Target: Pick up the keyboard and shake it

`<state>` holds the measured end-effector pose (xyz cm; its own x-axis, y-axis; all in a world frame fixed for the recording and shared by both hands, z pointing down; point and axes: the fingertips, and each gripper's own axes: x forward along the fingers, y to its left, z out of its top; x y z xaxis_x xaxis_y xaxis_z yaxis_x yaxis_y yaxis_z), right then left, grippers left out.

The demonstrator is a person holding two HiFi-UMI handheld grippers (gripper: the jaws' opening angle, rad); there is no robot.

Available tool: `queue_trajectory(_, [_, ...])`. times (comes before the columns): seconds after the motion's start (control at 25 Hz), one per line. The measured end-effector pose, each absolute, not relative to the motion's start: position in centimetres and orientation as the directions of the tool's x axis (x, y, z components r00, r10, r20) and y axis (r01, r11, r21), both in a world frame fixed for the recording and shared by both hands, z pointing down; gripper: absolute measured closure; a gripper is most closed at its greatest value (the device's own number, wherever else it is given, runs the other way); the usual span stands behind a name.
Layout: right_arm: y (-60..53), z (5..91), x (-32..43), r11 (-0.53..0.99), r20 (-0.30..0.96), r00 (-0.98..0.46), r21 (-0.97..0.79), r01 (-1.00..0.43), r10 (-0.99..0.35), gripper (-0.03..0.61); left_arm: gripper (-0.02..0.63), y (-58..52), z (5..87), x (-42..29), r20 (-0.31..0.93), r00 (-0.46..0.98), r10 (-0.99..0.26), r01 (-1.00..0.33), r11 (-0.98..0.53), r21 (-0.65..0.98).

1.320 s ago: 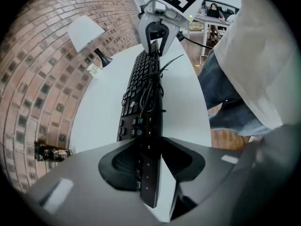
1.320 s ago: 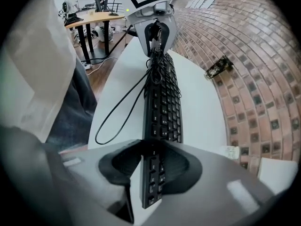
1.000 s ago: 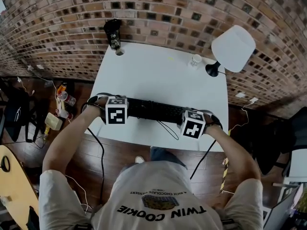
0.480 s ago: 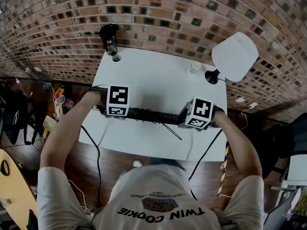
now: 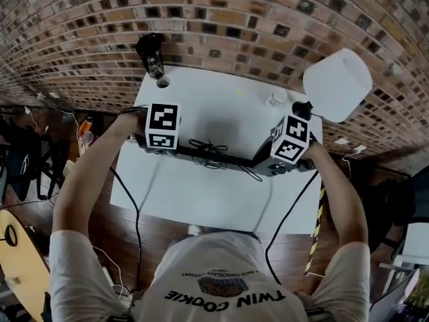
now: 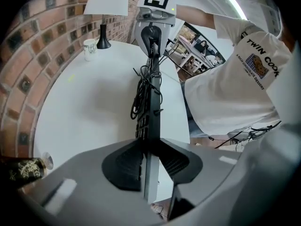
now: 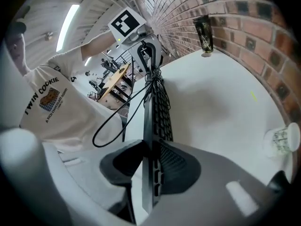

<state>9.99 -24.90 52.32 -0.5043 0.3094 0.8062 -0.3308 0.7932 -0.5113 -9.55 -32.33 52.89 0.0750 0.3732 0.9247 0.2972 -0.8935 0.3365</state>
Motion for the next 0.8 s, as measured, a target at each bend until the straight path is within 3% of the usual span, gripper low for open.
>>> queue_trajectory(0.2, [-26.6,52.3,10.5,0.766,0.775,-0.546,-0.550,-0.332,0.319,0.472,0.505,-33.9,53.2,-9.1,0.931,0.049,0.361,0.308,-0.892,0.329])
queue_trajectory(0.56, [-30.4,53.1,12.1,0.772,0.795,-0.540,-0.519,-0.367,0.278,0.485,0.496,-37.8,55.2,-7.6,0.973,-0.004,0.231,0.366,-0.905,0.216])
queue_trajectory(0.8, [-32.6,54.2,13.0,0.760,0.785,-0.570,-0.520,-0.391,0.244,0.485,0.472,-39.4,56.5,-6.9,0.963,0.013,0.271,0.338,-0.907,0.251])
